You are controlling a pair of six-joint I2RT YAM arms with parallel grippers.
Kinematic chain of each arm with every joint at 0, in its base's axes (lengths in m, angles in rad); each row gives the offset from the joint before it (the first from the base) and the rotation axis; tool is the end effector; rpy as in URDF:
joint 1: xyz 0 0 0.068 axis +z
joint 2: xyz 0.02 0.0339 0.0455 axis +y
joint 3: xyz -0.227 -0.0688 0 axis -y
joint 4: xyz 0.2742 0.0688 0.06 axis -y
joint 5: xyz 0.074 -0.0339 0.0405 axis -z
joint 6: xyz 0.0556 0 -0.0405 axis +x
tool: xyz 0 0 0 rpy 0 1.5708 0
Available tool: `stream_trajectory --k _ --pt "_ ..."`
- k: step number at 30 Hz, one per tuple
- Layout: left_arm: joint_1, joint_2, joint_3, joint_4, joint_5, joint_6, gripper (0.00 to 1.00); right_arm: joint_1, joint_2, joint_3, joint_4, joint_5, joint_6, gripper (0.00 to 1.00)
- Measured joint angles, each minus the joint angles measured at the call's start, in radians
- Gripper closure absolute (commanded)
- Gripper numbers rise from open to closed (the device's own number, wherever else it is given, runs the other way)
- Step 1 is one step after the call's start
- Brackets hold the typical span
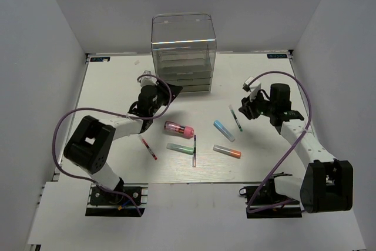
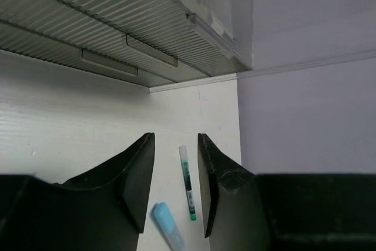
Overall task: Sort the stationery into containers
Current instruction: Open the storage box at the center of the board.
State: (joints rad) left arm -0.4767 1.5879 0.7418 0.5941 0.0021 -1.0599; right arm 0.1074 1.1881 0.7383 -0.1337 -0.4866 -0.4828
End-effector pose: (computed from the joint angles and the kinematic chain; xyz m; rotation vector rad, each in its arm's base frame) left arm 0.3341 -0.1727 0.1426 -0.5628 1.8807 -1.0589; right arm 0.3064 0.0592 0.1910 -0.8685 1.9045 0.2976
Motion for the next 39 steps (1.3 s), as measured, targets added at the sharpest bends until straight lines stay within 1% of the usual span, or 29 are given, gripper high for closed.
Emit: stream_trajectory --k 3,4,8,13,15,16,23,25,30,31,33,34,36,37,39 --pt "-0.013 0.071 0.022 0.044 -0.037 -0.048 0.49 0.016 0.001 0.0 0.032 -0.019 0.0 0.5" --pt "-0.017 0.097 0.032 0.064 -0.051 -0.064 0.46 0.021 0.002 0.0 0.04 -0.024 0.0 0.5" --pt "-0.028 0.175 0.055 0.154 -0.1 -0.104 0.42 0.032 0.016 0.0 0.062 -0.029 -0.001 0.48" --pt "-0.033 0.246 0.09 0.253 -0.163 -0.132 0.41 0.041 0.037 0.0 0.066 -0.029 -0.012 0.47" --pt "-0.036 0.257 0.098 0.287 -0.186 -0.137 0.42 0.046 0.046 0.0 0.069 -0.029 -0.019 0.47" --pt "-0.037 0.264 0.104 0.3 -0.196 -0.139 0.42 0.047 0.051 0.0 0.072 -0.029 -0.02 0.46" --pt "-0.038 0.323 0.167 0.358 -0.232 -0.146 0.45 0.06 0.067 0.0 0.085 -0.02 -0.026 0.46" --pt "-0.038 0.337 0.183 0.357 -0.235 -0.149 0.48 0.061 0.072 0.0 0.085 -0.014 -0.027 0.46" --pt "-0.045 0.364 0.204 0.354 -0.261 -0.153 0.52 0.063 0.079 0.0 0.085 -0.007 -0.037 0.46" --pt "-0.045 0.368 0.206 0.357 -0.264 -0.153 0.57 0.063 0.079 0.0 0.085 -0.005 -0.039 0.46" --pt "-0.045 0.369 0.212 0.361 -0.274 -0.159 0.63 0.063 0.08 0.0 0.085 -0.004 -0.045 0.44" --pt "-0.045 0.369 0.216 0.364 -0.28 -0.16 0.69 0.063 0.08 0.0 0.085 -0.003 -0.046 0.44" --pt "-0.045 0.37 0.222 0.372 -0.288 -0.163 0.75 0.063 0.082 0.0 0.085 -0.002 -0.049 0.44" --pt "-0.045 0.37 0.223 0.373 -0.291 -0.162 0.81 0.063 0.083 0.0 0.085 -0.001 -0.049 0.44" --pt "-0.045 0.371 0.223 0.378 -0.296 -0.171 0.86 0.063 0.084 0.0 0.086 0.0 -0.05 0.44"
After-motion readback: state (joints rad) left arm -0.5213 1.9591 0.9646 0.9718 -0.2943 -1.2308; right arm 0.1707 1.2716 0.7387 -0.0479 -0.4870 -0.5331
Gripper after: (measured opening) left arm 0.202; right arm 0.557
